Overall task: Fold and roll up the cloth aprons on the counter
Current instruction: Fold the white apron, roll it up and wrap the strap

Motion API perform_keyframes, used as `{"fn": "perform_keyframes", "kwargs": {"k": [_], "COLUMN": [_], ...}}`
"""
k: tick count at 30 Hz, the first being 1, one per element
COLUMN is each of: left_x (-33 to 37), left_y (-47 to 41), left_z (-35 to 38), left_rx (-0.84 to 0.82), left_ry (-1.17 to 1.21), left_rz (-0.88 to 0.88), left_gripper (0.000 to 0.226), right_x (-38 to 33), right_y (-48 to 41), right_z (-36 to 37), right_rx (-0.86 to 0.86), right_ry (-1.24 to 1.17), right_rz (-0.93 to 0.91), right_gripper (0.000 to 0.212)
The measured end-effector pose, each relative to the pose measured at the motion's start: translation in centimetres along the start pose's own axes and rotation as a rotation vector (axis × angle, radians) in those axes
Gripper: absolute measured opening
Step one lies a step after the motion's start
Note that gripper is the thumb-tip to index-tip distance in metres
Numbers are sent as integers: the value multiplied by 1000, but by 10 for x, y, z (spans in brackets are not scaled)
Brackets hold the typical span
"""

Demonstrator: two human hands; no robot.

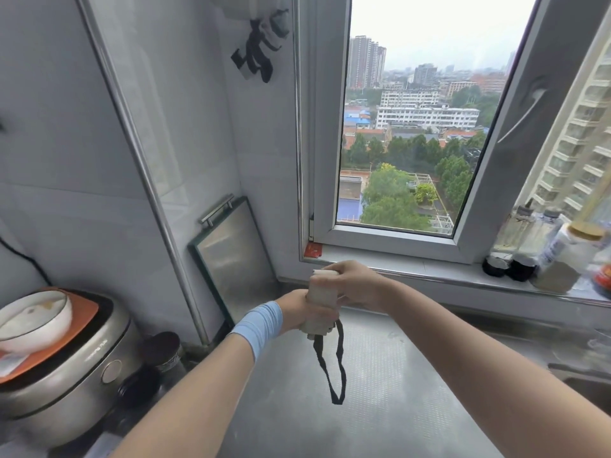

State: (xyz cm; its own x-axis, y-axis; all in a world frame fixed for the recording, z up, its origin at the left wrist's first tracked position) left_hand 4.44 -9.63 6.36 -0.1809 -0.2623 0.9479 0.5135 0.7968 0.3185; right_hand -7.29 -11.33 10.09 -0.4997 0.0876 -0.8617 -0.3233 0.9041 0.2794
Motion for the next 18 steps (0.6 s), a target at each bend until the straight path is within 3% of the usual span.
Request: {"fn": "perform_keyframes", "kwargs": {"k": [2,6,12,15,18], "left_x": [5,16,30,38,46], "left_y": [-2,-5,-14,-13,-11], "left_z": [0,1,-16,-20,-36], "left_rx": [37,68,127,97,243], "left_ry": [-62,38,148,239,419], "left_rz": [18,14,86,92,127], "left_gripper": [38,38,57,56,38], "right_x": [-6,-13,-17,-20,-22], "right_y": [-4,-6,-10,-10,-4], "right_z": [-7,-23,-32,-31,-14], "right_rx": [116,212,295,373,406], "right_ry": [42,-49,-233,-319,-249], "right_rz": [-31,-42,-73,-118,-105], "right_gripper": [47,34,30,45,79]}}
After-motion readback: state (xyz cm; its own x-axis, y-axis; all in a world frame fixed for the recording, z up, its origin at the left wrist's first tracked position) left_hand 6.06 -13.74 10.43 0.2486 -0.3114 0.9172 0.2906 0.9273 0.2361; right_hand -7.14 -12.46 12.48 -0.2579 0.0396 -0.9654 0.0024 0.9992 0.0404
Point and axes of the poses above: each hand's wrist, its own y-axis away from the middle knuckle, its own z-axis out of the palm, x = y × z, the point moved 6 cm from there along -y, towards the middle knuckle, and after that the axes turned 13 degrees about y, right-handed, at the moved point
